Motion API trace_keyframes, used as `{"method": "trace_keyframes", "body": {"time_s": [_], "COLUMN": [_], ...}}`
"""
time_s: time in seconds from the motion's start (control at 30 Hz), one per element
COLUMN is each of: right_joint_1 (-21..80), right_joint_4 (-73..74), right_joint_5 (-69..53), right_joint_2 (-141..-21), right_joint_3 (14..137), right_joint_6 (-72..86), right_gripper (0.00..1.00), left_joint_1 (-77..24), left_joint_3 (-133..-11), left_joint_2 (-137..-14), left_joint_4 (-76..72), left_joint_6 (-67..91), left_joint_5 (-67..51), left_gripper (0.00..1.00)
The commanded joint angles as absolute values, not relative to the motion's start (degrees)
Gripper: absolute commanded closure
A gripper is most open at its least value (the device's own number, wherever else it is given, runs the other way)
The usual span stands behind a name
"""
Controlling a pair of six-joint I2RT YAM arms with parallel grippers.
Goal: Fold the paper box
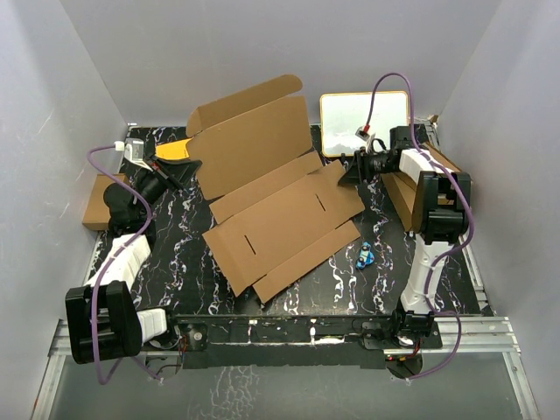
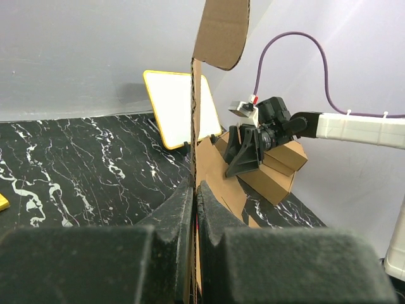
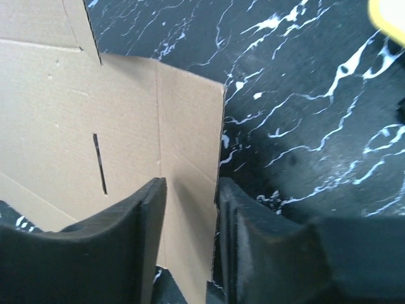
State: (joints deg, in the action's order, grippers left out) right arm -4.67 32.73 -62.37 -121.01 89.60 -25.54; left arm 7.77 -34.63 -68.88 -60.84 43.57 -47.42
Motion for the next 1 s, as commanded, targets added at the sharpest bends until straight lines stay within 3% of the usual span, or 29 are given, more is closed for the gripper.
{"method": "trace_keyframes", "body": {"time_s": [0.0,0.33,0.67,0.8,0.97], "right_joint_1": [-5.3,-6.7,-6.8,-6.7,-6.8], "right_joint_4": [31.3,28.2,21.7,22.2,23.6], "right_joint_5": [-68.0,-67.8,-63.8,-61.9,-60.3], "right_joint_2": [-116.4,-107.5,-97.0,-95.0,-93.2], "right_joint_3": [86.8,80.8,73.6,72.9,72.1], "right_joint_6": [-27.8,-25.2,-18.8,-19.9,-22.8], "right_gripper": [0.63,0.9,0.92,0.92,0.92], "left_joint_1": [7.8,7.8,7.8,7.8,7.8], "left_joint_3": [-34.5,-33.7,-33.5,-33.5,-35.2], "left_joint_2": [-66.2,-65.5,-63.6,-62.3,-60.0], "left_joint_4": [-63.2,-60.5,-52.7,-50.2,-42.6], "left_joint_6": [43.7,42.9,43.0,43.5,43.2], "left_joint_5": [-48.0,-46.1,-44.8,-45.1,-45.9], "left_gripper": [1.0,1.0,1.0,0.88,0.64]}}
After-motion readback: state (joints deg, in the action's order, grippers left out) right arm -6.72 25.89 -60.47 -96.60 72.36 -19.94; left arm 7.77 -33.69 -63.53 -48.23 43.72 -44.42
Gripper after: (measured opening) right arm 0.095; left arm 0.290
